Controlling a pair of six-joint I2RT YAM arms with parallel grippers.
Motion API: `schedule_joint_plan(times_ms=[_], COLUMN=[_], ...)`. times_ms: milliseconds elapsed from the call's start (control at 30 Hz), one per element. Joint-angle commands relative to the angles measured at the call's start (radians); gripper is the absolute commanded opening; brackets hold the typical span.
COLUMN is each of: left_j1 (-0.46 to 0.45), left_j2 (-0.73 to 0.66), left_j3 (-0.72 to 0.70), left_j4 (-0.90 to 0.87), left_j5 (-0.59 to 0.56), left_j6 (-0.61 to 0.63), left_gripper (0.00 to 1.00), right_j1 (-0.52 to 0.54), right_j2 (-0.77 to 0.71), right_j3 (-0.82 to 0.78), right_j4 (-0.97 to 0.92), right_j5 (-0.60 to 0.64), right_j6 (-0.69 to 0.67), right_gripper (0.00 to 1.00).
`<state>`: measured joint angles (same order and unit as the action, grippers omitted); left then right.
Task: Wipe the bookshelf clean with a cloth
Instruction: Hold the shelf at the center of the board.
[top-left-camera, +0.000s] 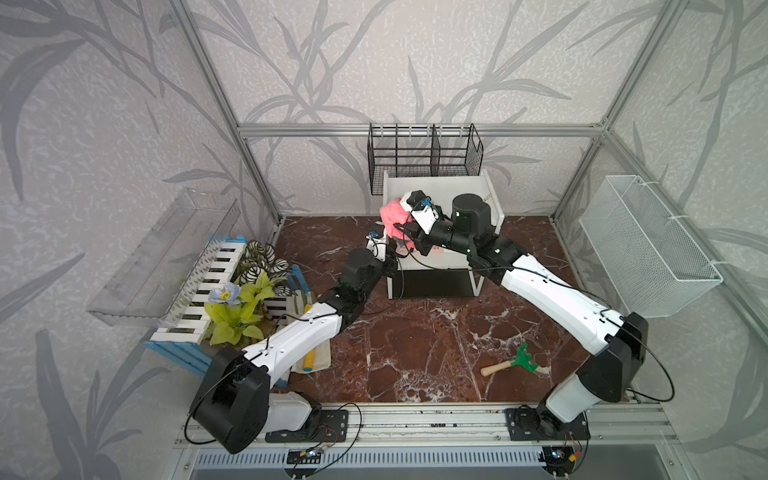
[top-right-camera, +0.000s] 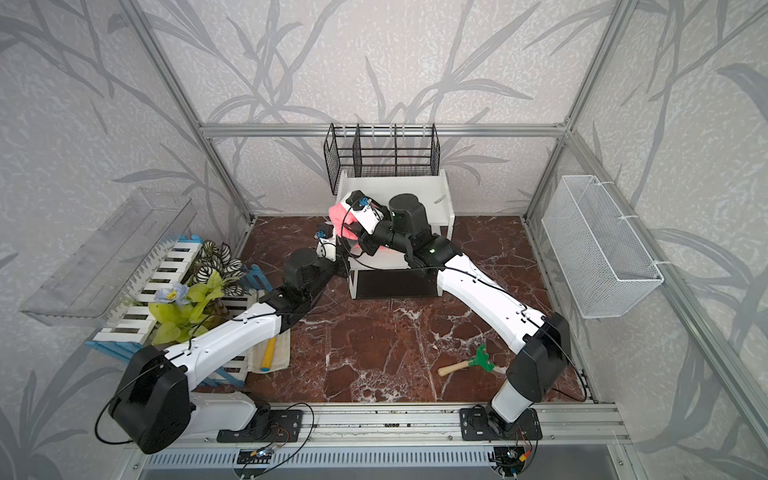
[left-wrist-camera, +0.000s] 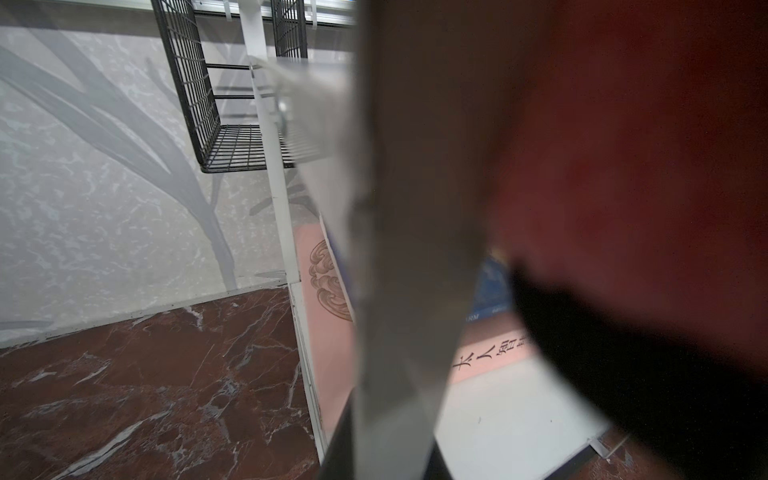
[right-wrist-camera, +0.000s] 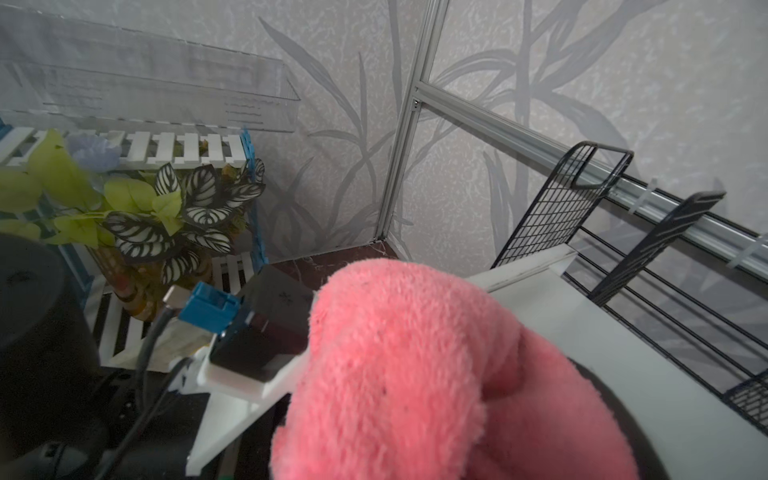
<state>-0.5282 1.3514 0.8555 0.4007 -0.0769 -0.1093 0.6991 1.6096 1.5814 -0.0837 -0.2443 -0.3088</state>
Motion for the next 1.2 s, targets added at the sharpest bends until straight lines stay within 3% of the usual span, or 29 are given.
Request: schedule_joint_plan(times_ms=[0,100,233,367,533,633,733,800,900,967,1000,1167], left_j1=[0.051,0.052,0.055,0.056,0.053,0.051,0.049,0.048,0.048,0.048,0.048,0.048], left_j2=[0.112,0.116,0.117,0.113,0.118,0.12,0.12,0.118,0.113,0.111,0.112,0.117], left_j3=[0.062,0.063,0.058,0.054,0.043,0.034,0.029,0.026,0.021,0.02,0.021,0.023], left_j4=[-0.016,-0.011,-0.005,-0.005,0.005,0.015,0.023,0.022,0.023,0.019,0.018,0.023], left_j5=[-0.027,-0.031,-0.074,-0.075,-0.053,-0.04,-0.028,-0.033,-0.054,-0.065,-0.065,-0.056], left_j6=[-0.164,-0.156,-0.157,-0.146,-0.1,-0.073,-0.061,-0.06,-0.057,-0.058,-0.059,-0.071], left_gripper=[0.0,0.0,0.0,0.0,0.0,0.0,0.0,0.0,0.0,0.0,0.0,0.0], right_j1=[-0.043,-0.157,-0.233,-0.193,-0.091,-0.092,-0.102,-0.146,-0.221,-0.236,-0.236,-0.162], right_j2=[-0.094,-0.216,-0.295,-0.202,0.038,0.225,0.392,0.434,0.337,0.202,0.161,0.171], right_j3=[-0.127,-0.255,-0.315,-0.229,0.02,0.264,0.513,0.58,0.47,0.264,0.214,0.225], right_j4=[-0.124,-0.151,-0.143,-0.118,-0.044,-0.168,-0.393,-0.514,-0.506,-0.374,-0.351,-0.352], right_j5=[0.261,0.316,0.249,0.01,-0.101,-0.048,0.149,0.26,0.413,0.541,0.546,0.205], right_j6=[-0.187,-0.21,-0.188,-0.05,0.183,0.315,0.314,0.338,0.35,0.288,0.272,0.271], right_gripper=[0.0,0.0,0.0,0.0,0.0,0.0,0.0,0.0,0.0,0.0,0.0,0.0])
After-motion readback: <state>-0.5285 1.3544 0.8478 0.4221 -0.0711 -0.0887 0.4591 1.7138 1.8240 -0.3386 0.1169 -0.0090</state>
